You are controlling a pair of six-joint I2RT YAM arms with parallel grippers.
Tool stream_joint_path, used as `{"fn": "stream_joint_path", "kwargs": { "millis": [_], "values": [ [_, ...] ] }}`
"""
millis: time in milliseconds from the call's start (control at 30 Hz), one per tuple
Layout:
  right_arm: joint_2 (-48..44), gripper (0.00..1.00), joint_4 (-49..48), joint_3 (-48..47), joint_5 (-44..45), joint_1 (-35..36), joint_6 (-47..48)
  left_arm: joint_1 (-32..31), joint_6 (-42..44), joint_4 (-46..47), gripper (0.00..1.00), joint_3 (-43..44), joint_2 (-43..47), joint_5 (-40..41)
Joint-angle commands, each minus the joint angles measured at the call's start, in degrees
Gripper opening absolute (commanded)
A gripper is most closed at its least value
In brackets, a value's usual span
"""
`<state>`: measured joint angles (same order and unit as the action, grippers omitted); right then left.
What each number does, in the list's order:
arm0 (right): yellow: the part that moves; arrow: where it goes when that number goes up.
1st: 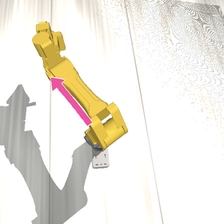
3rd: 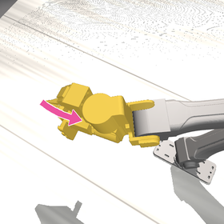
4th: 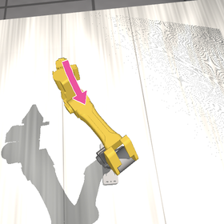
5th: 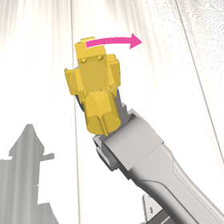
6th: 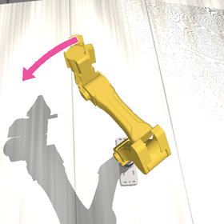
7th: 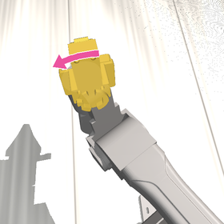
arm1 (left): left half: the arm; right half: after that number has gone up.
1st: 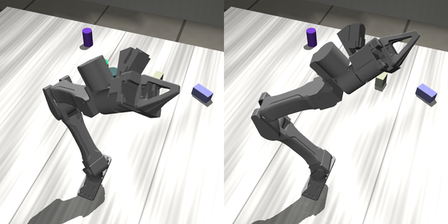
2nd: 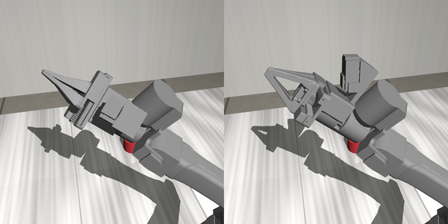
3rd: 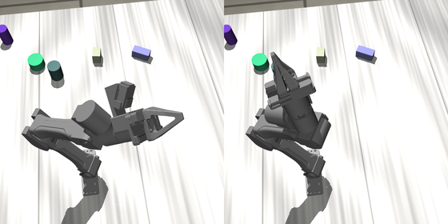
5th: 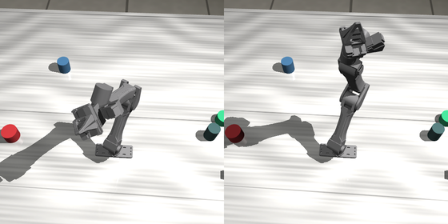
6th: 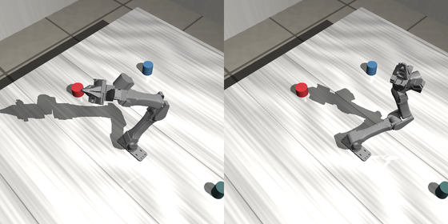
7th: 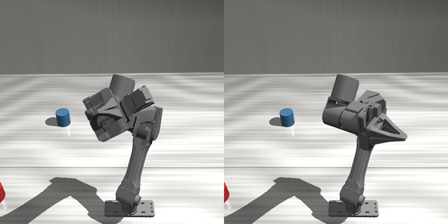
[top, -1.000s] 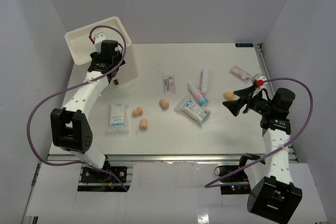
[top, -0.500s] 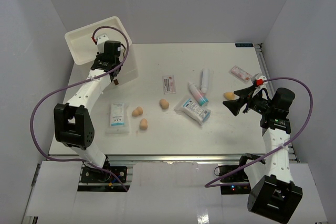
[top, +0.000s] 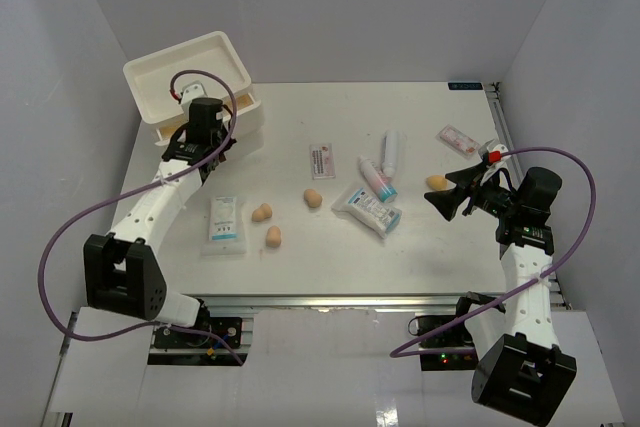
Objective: Organize the makeup
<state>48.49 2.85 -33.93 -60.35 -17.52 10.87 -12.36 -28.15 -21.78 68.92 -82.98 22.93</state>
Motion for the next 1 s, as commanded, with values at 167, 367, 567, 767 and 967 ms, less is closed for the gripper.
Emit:
{"fn": "stream_joint_path", "kwargs": {
  "millis": [167,367,567,767,967],
  "values": [
    [0.15,0.9,-1.66,0.01,-0.38,-0.06,-0.5,-4.11,-6.04,-0.75,0.0,-9.88,12.55,-11.93],
    [0.4,0.9,-1.62,0.03,-0.6,-0.06,-0.39,-4.78,-6.52,-1.27,0.03,-13.0,16.1,-12.71],
    [0.47,0.9,-1.6,0.18,-1.13,-0.08,-0.01,-4.79,-5.09,-1.79,0.48,-12.79,16.62,-14.39],
    [0.5,0.9,-1.53,0.23,-1.8,-0.06,0.56,-4.78,-0.19,-1.81,0.85,-12.59,18.56,-20.65],
    [0.55,0.9,-0.82,0.11,-2.75,-0.06,2.5,-4.86,7.21,0.58,0.94,-14.16,21.69,-34.56]
  ]
}}
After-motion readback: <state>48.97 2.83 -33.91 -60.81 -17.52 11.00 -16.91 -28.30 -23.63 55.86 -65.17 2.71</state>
